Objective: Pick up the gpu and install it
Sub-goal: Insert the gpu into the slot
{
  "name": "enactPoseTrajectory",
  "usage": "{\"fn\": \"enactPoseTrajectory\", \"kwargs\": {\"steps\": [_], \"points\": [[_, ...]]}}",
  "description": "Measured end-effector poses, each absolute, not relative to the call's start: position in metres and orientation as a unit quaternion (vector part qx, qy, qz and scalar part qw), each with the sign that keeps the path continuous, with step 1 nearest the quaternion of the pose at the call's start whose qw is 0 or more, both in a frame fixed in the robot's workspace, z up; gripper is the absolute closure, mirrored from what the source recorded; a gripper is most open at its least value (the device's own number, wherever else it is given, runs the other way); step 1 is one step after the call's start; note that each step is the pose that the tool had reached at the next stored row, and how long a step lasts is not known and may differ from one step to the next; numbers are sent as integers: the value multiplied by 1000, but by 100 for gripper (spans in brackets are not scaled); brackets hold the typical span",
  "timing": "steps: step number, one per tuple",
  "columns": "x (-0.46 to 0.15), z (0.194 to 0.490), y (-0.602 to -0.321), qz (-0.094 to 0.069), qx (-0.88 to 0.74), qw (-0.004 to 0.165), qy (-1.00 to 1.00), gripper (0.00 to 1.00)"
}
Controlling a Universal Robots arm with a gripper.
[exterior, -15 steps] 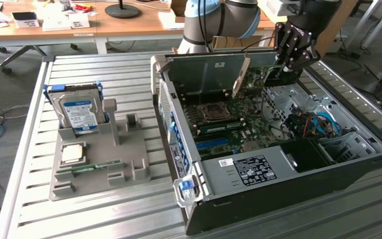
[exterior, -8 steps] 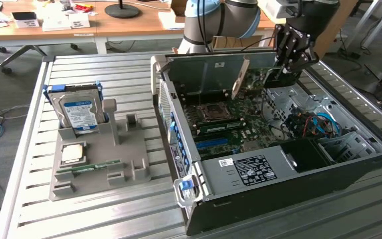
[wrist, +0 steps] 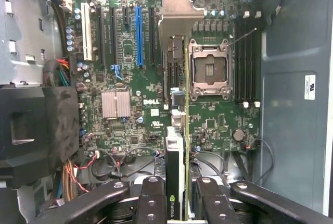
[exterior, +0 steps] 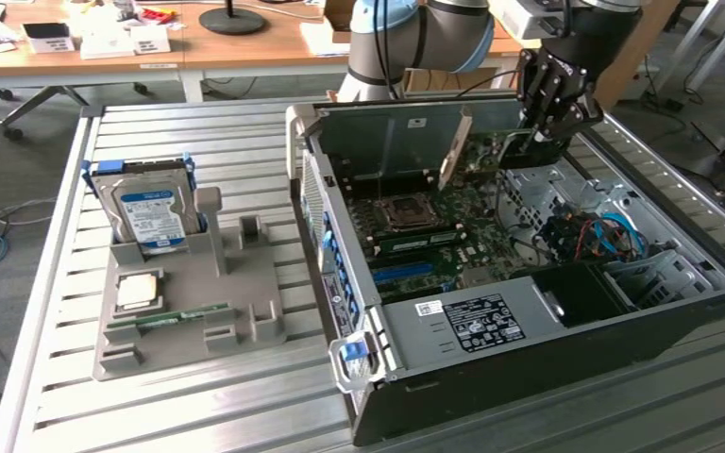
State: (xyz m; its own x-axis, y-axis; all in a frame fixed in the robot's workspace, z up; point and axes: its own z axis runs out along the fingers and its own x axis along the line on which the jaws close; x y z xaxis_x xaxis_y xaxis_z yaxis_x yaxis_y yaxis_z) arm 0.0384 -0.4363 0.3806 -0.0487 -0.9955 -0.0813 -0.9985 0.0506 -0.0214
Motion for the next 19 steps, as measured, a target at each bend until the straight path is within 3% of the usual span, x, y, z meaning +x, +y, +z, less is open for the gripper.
{"fn": "enactPoseTrajectory", "kwargs": {"steps": [19], "points": [[38, 373, -436, 20, -689, 37, 724, 73]]}}
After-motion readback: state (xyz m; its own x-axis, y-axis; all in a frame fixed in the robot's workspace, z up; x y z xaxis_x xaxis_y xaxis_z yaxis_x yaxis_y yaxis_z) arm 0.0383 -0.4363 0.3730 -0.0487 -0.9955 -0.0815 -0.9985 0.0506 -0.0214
